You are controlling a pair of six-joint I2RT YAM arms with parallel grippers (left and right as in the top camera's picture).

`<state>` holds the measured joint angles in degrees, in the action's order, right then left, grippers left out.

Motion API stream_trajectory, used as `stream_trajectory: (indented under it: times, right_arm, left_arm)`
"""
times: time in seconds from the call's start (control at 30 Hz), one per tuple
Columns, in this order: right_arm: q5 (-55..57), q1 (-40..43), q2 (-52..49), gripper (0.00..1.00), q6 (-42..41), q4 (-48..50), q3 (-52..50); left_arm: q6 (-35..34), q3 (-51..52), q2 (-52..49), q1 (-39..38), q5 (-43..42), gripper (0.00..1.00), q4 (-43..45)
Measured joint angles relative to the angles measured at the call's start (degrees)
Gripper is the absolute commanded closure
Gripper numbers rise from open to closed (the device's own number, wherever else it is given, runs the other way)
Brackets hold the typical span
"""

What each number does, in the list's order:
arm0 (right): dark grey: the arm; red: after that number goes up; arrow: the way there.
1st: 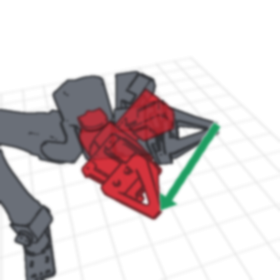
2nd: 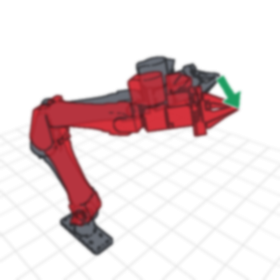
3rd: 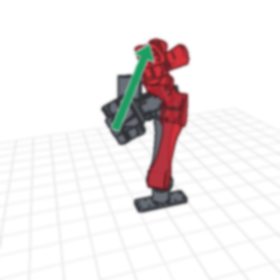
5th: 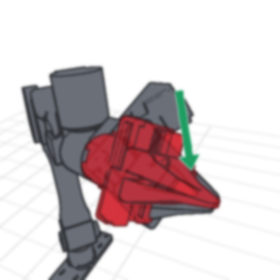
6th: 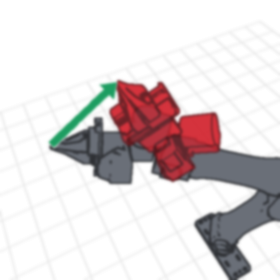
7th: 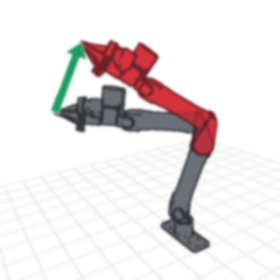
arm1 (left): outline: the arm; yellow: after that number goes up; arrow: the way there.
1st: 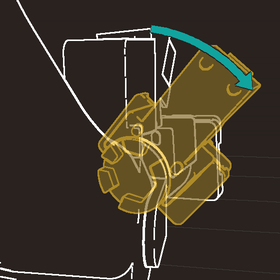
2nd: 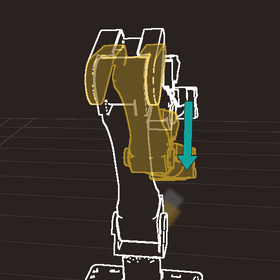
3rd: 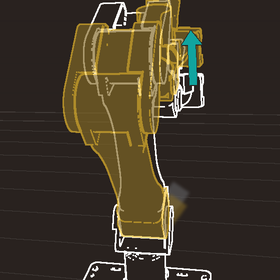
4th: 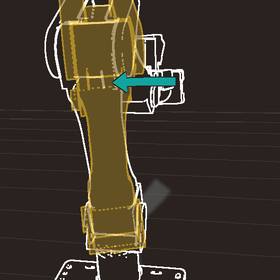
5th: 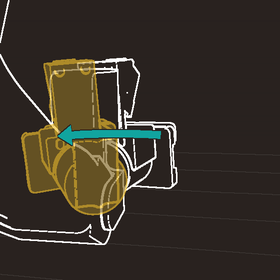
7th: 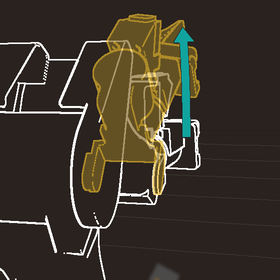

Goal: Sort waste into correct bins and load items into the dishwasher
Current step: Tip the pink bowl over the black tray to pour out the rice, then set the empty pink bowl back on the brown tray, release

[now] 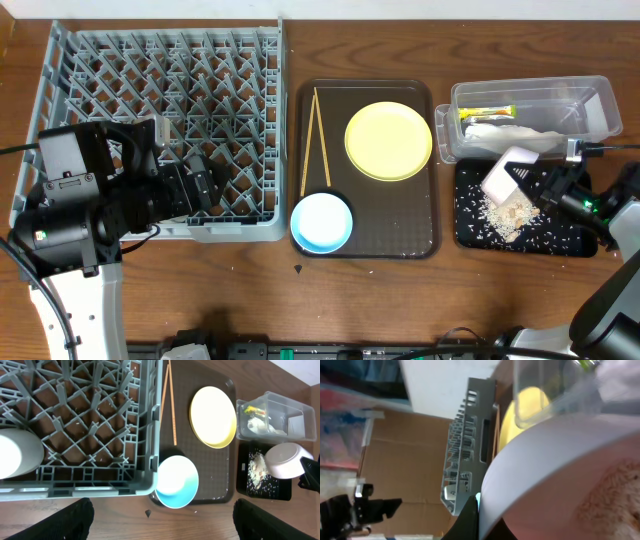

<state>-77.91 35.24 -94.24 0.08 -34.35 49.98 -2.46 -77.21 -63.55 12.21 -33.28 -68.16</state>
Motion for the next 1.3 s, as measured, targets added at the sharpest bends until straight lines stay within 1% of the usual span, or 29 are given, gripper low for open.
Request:
stream_trajectory:
  times: [0.1, 0.13, 0.2, 0.27, 0.33, 0.37, 0.4, 0.43, 0.47, 0.53, 0.6, 0.63, 0.7, 0.73, 0.93, 0.97, 1.0, 1.07, 1.13, 1.2, 1.3]
  right_arm:
    - [-1.73, -0.02, 0.00, 0.99, -0.70, -0.17, -0.24]
    - [0.13, -0.04, 0.00, 0.99, -1.44, 0.42, -0.17]
    - [2.08, -0.04, 0.00, 0.99, -2.16, -2.14, -0.24]
    - [0.26, -0.09, 0.00, 0.99, 1.38, -3.45, -0.28]
    - [1.01, -0.07, 0.00, 0.99, 1.33, -4.55, -0.31]
    - [-0.70, -0.07, 0.00, 0.99, 4.72, -7.26, -0.31]
    - [-1.05, -0.13, 0.13, 0.99, 6.01, -7.74, -0.35]
    - [1.20, -0.22, 0.24, 0.99, 6.12, -6.43, -0.33]
    - [4.13, -0.22, 0.24, 0.99, 4.52, -8.31, -0.33]
    - [2.97, -0.31, 0.50, 0.99, 7.28, -9.40, -0.57]
    - [4.20, -0.44, 0.59, 0.99, 5.38, -8.79, -0.48]
    - [3.48, -0.44, 0.61, 0.99, 5.25, -10.47, -0.48]
    - [-1.25, -0.50, 0.81, 0.99, 9.22, -13.03, -0.55]
    - [-1.60, -0.55, 1.27, 0.99, 10.25, -11.32, -0.55]
    - [0.48, -0.50, 2.36, 0.99, 7.67, -9.94, -0.48]
    - [1.36, -0.50, 2.49, 0.99, 7.65, -9.31, -0.48]
    - [4.37, -0.55, 2.71, 0.99, 5.60, -8.66, -0.46]
    - [6.47, -1.20, 3.26, 0.99, 4.22, -12.13, -0.33]
    - [6.91, -3.58, 5.35, 0.99, 7.43, -15.58, -0.22]
    - [10.84, -8.24, 9.94, 0.99, 9.38, -19.32, 0.61]
    - [20.94, -20.33, 17.29, 0.99, 8.74, -20.96, 3.74]
  left_arm:
    - [0.00, 0.00, 0.00, 0.00, 0.00, 0.10, 0.00]
    - [0.00, 0.00, 0.00, 0.00, 0.00, 0.10, 0.00]
    - [0.00, 0.00, -0.02, 0.00, 0.00, 0.10, 0.02]
    - [0.00, 0.00, -0.07, 0.00, 0.00, 0.10, 0.00]
    - [0.00, 0.00, -0.07, 0.00, 0.00, 0.10, 0.02]
    - [0.00, 0.00, -0.07, 0.00, 0.00, 0.10, -0.02]
    - [0.00, 0.00, -0.09, 0.00, 0.00, 0.10, 0.00]
    - [0.00, 0.00, -0.11, 0.00, 0.00, 0.10, -0.02]
    - [0.00, 0.00, -0.11, 0.00, 0.00, 0.10, -0.02]
    - [0.00, 0.00, -0.11, 0.00, 0.00, 0.10, 0.02]
    - [0.00, 0.00, -0.11, 0.00, 0.00, 0.10, 0.17]
    - [0.00, 0.00, -0.11, 0.00, 0.00, 0.10, 0.24]
    - [0.00, 0.00, -0.11, 0.00, 0.00, 0.10, 0.22]
    - [0.00, 0.00, -0.11, 0.00, 0.00, 0.10, 0.22]
    - [0.00, 0.00, -0.11, 0.00, 0.00, 0.10, 0.24]
    - [0.00, 0.00, -0.11, 0.00, 0.00, 0.10, 0.24]
    - [0.00, 0.00, -0.11, 0.00, 0.00, 0.10, 0.24]
    - [0.00, 0.00, -0.11, 0.00, 0.00, 0.10, 0.22]
    - [0.00, 0.00, -0.11, 0.00, 0.00, 0.11, 0.22]
    - [0.00, 0.00, -0.11, 0.00, -0.04, 0.11, 0.24]
    - [-0.02, 0.00, -0.11, 0.00, -0.87, 0.11, 1.18]
